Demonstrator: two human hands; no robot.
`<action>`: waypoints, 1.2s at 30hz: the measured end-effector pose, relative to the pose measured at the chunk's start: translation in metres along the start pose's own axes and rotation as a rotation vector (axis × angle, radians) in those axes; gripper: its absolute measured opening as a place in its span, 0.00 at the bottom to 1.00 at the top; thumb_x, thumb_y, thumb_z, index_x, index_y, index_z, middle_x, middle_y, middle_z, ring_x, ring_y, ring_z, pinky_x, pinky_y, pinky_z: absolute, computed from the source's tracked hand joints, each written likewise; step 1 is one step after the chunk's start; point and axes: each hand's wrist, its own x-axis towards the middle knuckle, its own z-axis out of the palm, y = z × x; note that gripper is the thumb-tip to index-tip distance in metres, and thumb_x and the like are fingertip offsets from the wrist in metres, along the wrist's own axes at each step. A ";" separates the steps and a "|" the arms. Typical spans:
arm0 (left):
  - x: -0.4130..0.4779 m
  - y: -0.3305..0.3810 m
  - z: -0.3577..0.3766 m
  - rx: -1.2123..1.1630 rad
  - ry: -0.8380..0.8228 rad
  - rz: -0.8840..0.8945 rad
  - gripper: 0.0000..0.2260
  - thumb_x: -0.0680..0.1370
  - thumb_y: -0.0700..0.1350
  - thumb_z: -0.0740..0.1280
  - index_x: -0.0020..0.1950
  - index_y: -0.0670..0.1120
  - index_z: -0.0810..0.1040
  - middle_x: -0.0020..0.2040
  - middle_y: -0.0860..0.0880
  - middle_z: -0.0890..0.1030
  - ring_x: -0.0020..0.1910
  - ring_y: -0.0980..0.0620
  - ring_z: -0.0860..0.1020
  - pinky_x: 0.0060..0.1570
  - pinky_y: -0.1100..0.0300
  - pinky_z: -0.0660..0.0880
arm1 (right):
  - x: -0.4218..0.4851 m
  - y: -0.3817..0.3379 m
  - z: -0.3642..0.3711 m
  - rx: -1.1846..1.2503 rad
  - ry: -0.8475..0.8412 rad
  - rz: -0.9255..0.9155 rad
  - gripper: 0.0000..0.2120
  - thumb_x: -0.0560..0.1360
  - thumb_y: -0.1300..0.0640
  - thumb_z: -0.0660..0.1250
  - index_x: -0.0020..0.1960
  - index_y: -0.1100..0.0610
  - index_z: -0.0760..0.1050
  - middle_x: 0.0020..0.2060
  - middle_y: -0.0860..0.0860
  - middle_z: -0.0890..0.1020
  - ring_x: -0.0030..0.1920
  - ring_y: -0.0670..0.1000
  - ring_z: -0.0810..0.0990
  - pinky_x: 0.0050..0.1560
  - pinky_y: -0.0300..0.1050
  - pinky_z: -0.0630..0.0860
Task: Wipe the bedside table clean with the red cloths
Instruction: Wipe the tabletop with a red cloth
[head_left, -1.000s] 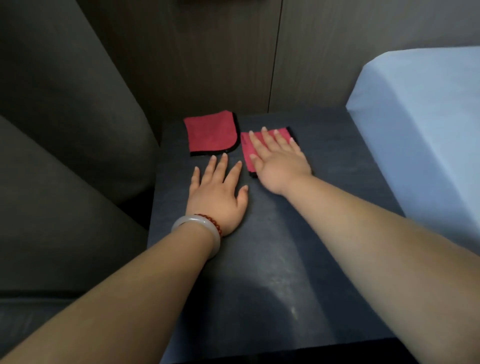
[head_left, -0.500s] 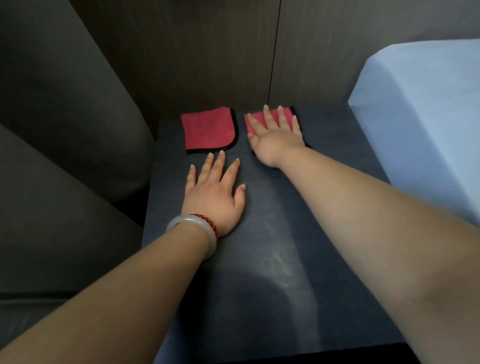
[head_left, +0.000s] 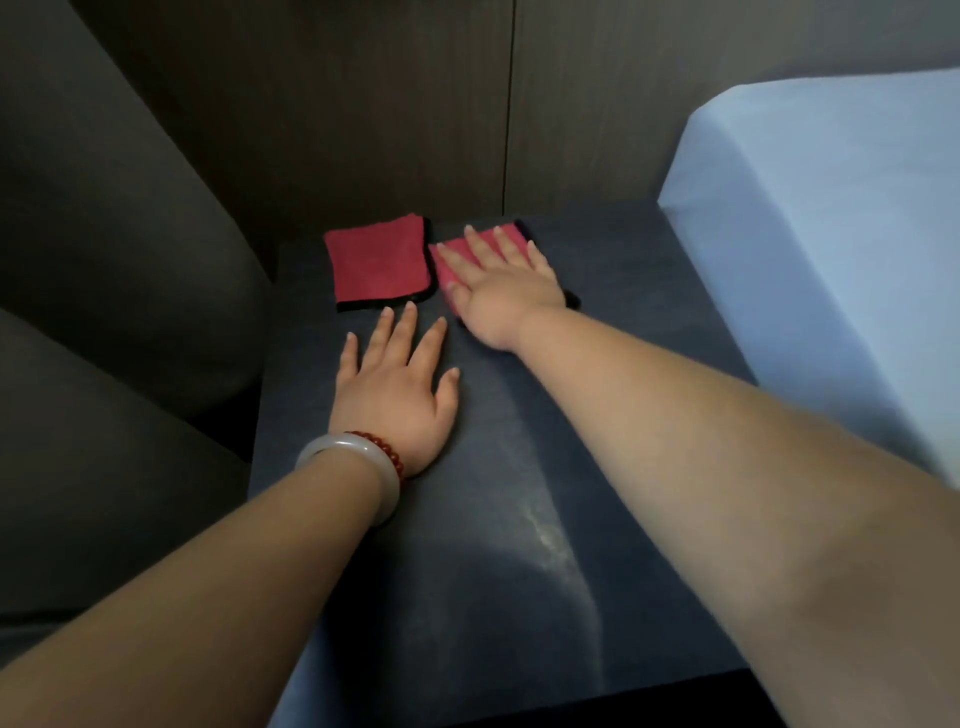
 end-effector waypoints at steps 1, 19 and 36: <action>0.000 0.000 0.000 0.004 -0.004 -0.002 0.27 0.81 0.59 0.46 0.80 0.56 0.48 0.81 0.50 0.45 0.79 0.50 0.43 0.75 0.45 0.40 | 0.002 0.020 -0.005 -0.005 -0.002 0.054 0.25 0.81 0.41 0.41 0.78 0.38 0.42 0.79 0.44 0.42 0.78 0.52 0.40 0.76 0.57 0.39; 0.000 -0.001 0.001 -0.016 0.021 -0.008 0.27 0.81 0.59 0.47 0.80 0.56 0.49 0.81 0.51 0.46 0.78 0.51 0.42 0.75 0.46 0.40 | 0.023 0.071 -0.022 -0.004 0.017 0.210 0.27 0.80 0.38 0.40 0.78 0.39 0.42 0.79 0.46 0.43 0.79 0.53 0.41 0.76 0.57 0.40; 0.001 0.001 0.001 -0.032 0.020 -0.015 0.27 0.81 0.59 0.48 0.79 0.55 0.51 0.81 0.50 0.47 0.79 0.50 0.44 0.75 0.46 0.40 | -0.020 0.114 -0.017 0.025 0.024 0.463 0.27 0.81 0.40 0.41 0.79 0.42 0.42 0.79 0.48 0.42 0.79 0.54 0.41 0.76 0.58 0.41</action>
